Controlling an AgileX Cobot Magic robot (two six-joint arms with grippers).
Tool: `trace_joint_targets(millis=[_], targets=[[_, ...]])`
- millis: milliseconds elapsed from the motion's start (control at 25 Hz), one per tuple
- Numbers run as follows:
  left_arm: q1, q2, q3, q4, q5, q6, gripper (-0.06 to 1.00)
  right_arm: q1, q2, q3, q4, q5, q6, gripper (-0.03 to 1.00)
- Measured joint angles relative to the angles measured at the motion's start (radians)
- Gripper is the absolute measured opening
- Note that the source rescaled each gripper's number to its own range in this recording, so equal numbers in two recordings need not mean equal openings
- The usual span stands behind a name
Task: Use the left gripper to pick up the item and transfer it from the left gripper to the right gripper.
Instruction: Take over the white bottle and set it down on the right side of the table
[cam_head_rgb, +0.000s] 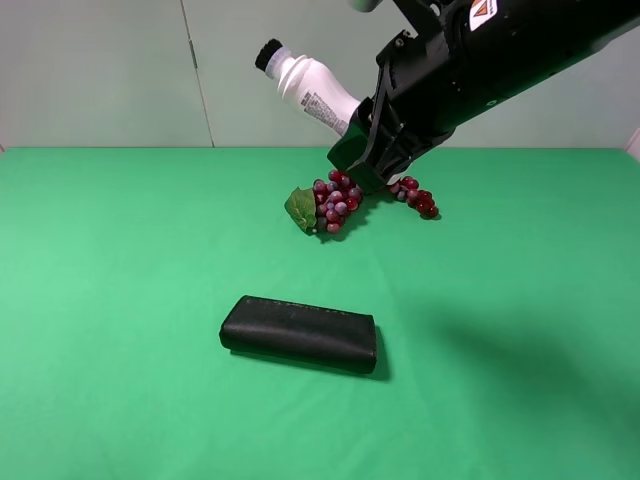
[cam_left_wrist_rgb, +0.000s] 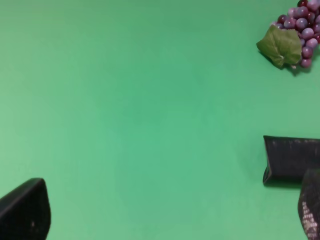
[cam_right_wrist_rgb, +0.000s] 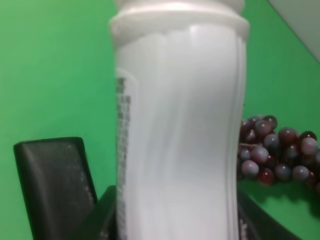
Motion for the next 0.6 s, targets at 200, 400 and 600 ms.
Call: trace_joint_targets(millis=[200, 400, 600], targets=[[0.000, -0.159, 0.081, 0.003, 0.034, -0.001, 0.99, 0.000, 0.000, 0.000, 0.000, 0.000, 0.017, 0.00], [0.000, -0.275, 0.147, 0.004, 0.111, 0.018, 0.99, 0.000, 0.000, 0.000, 0.000, 0.000, 0.025, 0.00], [0.000, -0.340, 0.206, 0.077, 0.170, 0.003, 0.99, 0.000, 0.000, 0.000, 0.003, 0.019, 0.025, 0.00]])
